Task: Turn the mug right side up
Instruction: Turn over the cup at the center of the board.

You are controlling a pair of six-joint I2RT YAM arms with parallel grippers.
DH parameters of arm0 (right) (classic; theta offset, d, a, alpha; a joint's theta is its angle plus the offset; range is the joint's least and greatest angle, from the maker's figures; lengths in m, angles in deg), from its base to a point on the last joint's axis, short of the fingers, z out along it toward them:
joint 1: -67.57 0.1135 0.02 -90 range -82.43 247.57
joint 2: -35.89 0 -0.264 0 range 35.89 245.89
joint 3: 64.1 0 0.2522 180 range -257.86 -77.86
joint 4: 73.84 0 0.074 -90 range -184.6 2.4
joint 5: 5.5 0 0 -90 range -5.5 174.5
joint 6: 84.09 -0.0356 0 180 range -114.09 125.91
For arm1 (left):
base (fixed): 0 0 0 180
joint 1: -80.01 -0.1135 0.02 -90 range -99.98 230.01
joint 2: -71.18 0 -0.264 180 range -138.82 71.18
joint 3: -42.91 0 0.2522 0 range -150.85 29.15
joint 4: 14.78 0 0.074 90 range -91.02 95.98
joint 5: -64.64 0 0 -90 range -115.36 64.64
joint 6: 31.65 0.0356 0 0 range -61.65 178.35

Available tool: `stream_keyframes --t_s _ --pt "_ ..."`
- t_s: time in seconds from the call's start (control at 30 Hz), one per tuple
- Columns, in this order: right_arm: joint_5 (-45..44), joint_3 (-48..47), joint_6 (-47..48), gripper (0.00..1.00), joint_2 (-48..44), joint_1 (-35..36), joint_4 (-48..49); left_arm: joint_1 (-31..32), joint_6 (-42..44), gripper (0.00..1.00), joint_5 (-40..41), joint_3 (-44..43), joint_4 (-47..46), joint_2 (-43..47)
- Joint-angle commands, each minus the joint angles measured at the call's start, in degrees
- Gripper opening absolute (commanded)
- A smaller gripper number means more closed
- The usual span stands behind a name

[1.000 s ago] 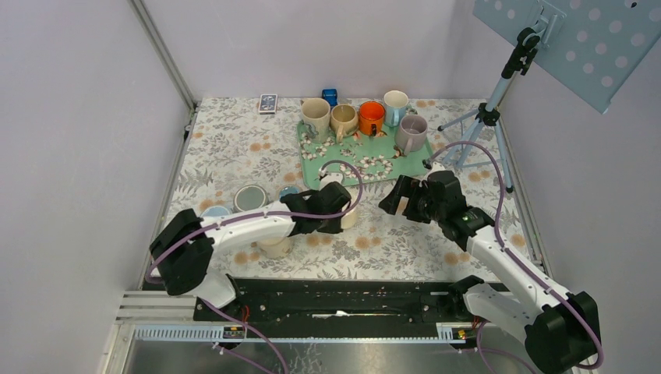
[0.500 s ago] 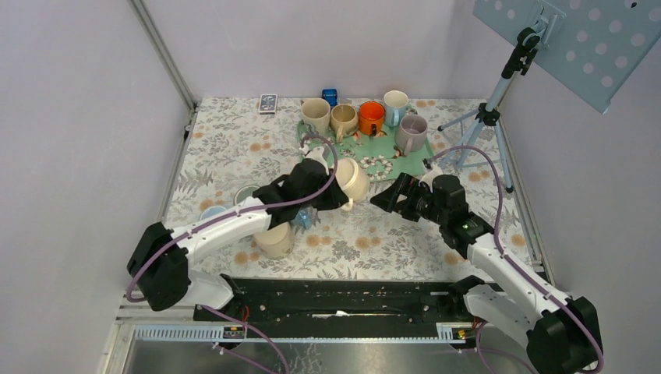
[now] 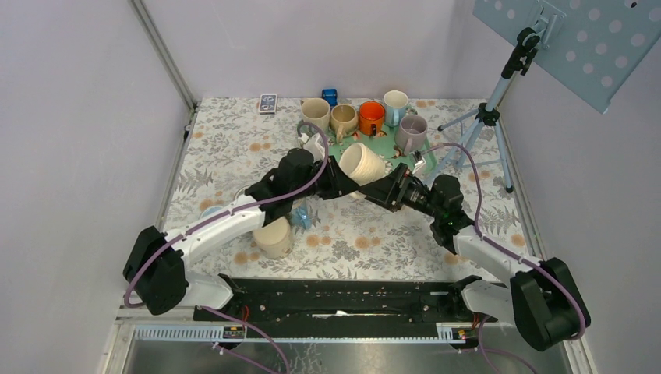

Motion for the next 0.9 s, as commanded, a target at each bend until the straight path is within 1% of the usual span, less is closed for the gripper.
stream_keyframes --t_s 0.0,0.2,0.37,0.47,0.7,0.87 --pt "6.0 1.4 -9.8 0.96 3.1 -1.6 19.3 -1.3 -3.1 0.00 -4.7 -3.2 -15.1 3.9" --pt "7.4 2.1 -14.5 0.90 5.1 -2.5 27.5 -2.2 -6.6 0.00 -7.9 -2.4 -19.3 3.4" --pt "7.9 1.7 -17.8 0.76 7.1 -2.5 33.3 -3.2 -11.6 0.00 -11.3 -0.2 -27.8 2.5" --pt "8.1 1.7 -21.1 0.70 8.7 -2.5 37.8 -3.4 -14.0 0.00 -13.2 0.2 -31.4 1.5" --pt "8.0 0.7 -25.5 0.59 11.6 -2.5 44.2 -3.4 -15.9 0.00 -15.2 0.7 -34.0 0.0" --pt "8.1 0.0 -26.3 0.47 12.3 -2.5 45.5 -3.4 -16.6 0.00 -15.9 1.3 -34.8 -0.6"
